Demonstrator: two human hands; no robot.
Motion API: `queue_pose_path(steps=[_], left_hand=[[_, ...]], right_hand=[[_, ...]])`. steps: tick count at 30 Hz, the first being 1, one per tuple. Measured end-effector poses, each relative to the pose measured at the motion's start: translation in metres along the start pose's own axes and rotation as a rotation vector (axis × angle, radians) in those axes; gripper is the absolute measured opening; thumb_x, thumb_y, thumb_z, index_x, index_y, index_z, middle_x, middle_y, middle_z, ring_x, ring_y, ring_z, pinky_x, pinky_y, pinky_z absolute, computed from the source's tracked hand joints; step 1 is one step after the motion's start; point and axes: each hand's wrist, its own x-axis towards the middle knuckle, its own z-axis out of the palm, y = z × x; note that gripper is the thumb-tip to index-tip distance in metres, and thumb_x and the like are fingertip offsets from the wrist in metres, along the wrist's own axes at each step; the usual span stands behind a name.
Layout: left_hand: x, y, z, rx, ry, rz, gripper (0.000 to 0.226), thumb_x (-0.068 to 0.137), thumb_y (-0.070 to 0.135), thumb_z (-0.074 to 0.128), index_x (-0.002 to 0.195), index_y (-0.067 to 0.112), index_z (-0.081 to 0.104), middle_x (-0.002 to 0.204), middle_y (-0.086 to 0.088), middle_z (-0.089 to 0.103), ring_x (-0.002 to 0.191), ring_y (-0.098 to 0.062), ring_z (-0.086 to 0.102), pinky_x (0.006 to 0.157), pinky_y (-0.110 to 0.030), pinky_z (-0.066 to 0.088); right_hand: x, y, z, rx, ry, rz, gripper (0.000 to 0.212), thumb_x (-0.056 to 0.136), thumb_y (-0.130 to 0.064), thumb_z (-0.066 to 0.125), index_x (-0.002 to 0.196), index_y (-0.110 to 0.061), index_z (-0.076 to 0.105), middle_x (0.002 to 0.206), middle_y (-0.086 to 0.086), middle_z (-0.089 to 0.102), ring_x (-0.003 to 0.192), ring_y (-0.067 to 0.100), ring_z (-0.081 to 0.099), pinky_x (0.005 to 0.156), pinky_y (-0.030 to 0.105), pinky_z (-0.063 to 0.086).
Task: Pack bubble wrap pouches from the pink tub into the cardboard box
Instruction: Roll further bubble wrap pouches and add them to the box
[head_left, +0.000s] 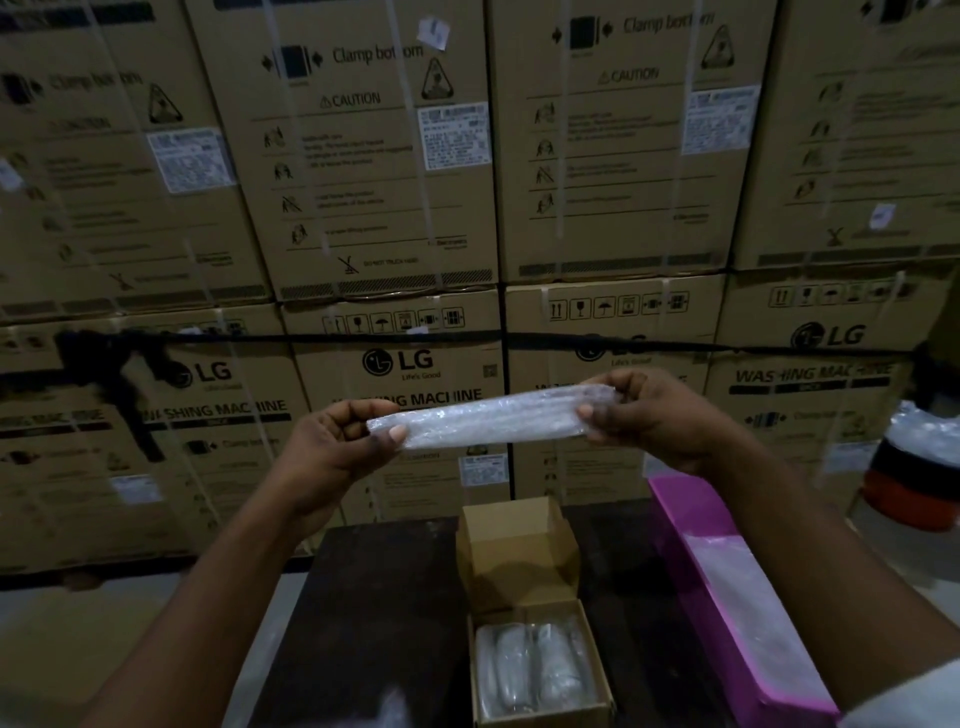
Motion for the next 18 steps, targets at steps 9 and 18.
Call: queue_pose_path(steps=[9,18], left_hand=[[-0.002,0.009,0.004,-0.024,-0.067,-0.035,0.04,0.068,0.003,0.069,0.108,0.003,0.062,0.095,-0.013,0.074,0.086,-0.019,0.072,0.069,-0.023,0.058],[-0.001,0.008,0.005,0.285,-0.145,-0.029,0.037,0.072,0.008,0.073,0.107,0.009,0.064,0.096,-0.01,0.073,0.09,-0.028,0.07,0.08,-0.035,0.059]], right_hand=[[-0.003,-0.006,-0.004,0.16,0.114,0.007,0.024,0.083,-0.002,0.061,0.108,-0.002,0.061,0.1,0.013,0.066,0.078,0.016,0.069,0.062,0.02,0.058],[-0.005,-0.008,-0.006,0.109,0.134,-0.012,0.022,0.084,-0.003,0.063,0.105,-0.002,0.061,0.099,0.014,0.066,0.074,0.014,0.069,0.062,0.019,0.058]])
